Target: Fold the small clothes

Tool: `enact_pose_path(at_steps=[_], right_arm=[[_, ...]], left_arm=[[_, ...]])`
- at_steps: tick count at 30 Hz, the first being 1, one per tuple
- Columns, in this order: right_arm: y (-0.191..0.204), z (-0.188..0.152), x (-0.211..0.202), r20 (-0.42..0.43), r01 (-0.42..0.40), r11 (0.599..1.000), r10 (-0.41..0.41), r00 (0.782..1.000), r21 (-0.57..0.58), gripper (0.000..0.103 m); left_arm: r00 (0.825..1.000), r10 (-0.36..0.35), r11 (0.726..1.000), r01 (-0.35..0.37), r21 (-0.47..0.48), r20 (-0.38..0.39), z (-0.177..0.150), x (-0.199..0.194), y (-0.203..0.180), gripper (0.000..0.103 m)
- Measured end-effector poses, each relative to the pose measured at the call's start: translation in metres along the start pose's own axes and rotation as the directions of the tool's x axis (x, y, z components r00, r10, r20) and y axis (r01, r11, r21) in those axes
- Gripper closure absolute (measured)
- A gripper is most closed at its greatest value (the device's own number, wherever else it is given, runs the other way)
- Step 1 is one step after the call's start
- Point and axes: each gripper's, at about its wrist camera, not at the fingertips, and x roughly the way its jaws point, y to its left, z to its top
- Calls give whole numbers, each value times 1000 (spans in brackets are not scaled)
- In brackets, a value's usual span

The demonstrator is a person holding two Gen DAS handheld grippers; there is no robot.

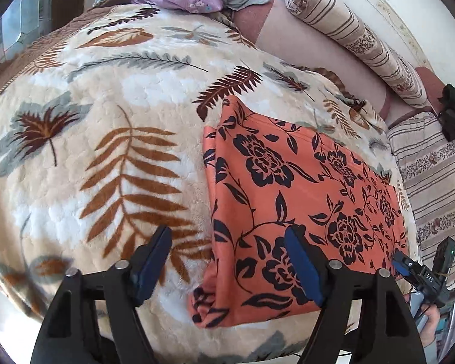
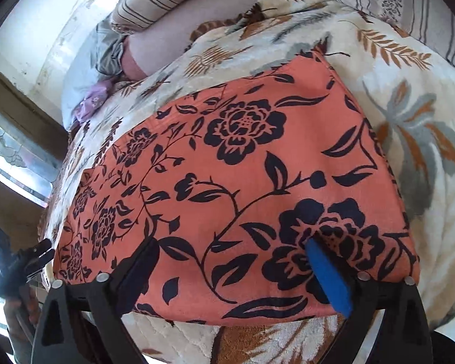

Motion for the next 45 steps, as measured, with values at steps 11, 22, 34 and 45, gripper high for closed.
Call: enact_pose_path(at_steps=[11,22,34,45], right_arm=[[-11,9,2,14,-115,989,114,993,93,1],[-15,19,-35,26,-120,981,118,993,150,1],[11,36,-29,14,-135,990,135,991,47,1],[-77,118,35,-19,-138,902,160,987,410,0]], left_arm=[[998,-11,999,13,33,-58,19,5,-10,99],[998,16,996,-22,-90,-64,-28,5,23,94],[999,32,998,-30,48,-25,68,39,2,60],[990,144,985,-144,95,9,69,72,9,95]])
